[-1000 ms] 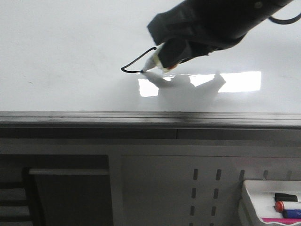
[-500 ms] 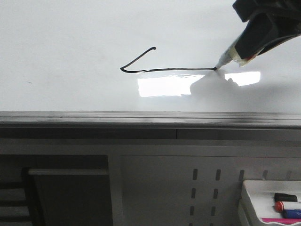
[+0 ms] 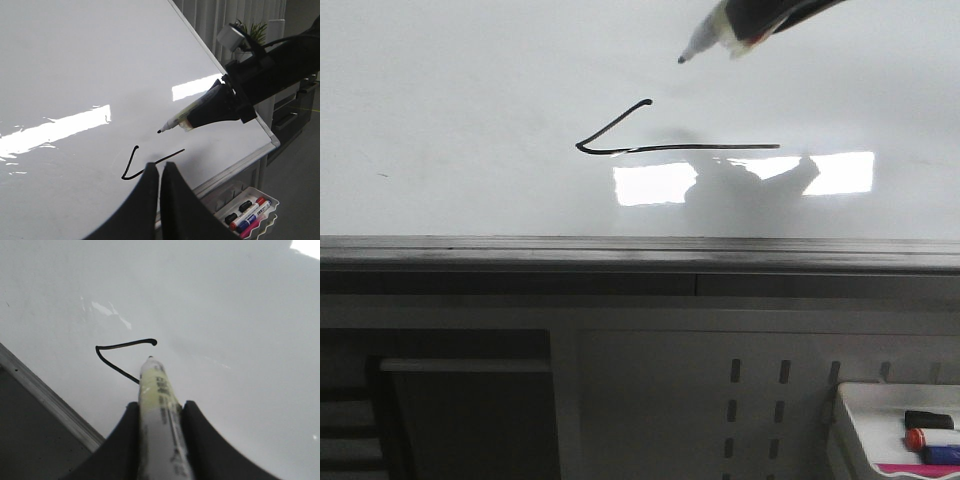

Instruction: Write number 4 on whiteboard

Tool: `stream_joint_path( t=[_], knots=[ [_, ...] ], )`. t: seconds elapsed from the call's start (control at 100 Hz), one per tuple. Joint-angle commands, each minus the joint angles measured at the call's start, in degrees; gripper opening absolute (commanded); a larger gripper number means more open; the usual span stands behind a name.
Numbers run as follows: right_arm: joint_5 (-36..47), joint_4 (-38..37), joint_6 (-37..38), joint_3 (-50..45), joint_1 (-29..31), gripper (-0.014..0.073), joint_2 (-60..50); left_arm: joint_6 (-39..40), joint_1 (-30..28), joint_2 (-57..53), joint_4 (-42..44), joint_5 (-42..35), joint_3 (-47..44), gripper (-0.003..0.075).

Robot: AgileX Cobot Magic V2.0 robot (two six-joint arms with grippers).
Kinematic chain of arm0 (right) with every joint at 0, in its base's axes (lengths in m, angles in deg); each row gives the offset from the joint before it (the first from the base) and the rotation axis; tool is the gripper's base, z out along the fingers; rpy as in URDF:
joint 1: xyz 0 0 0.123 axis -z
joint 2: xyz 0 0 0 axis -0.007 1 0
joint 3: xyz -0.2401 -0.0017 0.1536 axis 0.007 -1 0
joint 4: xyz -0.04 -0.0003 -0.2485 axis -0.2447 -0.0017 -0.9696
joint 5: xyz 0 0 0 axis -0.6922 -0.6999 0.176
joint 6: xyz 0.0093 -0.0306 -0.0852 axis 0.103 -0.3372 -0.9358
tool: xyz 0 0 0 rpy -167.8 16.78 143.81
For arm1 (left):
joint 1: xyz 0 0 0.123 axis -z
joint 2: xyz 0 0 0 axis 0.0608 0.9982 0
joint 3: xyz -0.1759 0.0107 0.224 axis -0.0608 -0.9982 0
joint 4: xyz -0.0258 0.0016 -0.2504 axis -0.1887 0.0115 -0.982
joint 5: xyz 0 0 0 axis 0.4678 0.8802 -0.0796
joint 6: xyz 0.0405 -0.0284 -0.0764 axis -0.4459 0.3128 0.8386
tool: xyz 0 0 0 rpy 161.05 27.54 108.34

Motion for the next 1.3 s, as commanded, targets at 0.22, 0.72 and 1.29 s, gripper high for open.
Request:
stream_joint_path(
  t=[0.22,0.72,1.29],
  knots=[
    [8.55,-1.07,-0.18,1.86,0.61,-0.0043,3.92,0.62,0.19,0.39,-1.18,-2.31,1.45,-0.0020],
    [2.58,-1.15,-0.18,1.99,3.78,-0.0043,5.48,0.62,0.19,0.39,-1.18,-2.10,1.45,-0.0020],
    [1.28,3.57,-0.18,-4.38,-3.48,-0.0043,3.53,0.62,0.19,0.39,-1.32,-1.97,1.45,-0.0020]
  ],
)
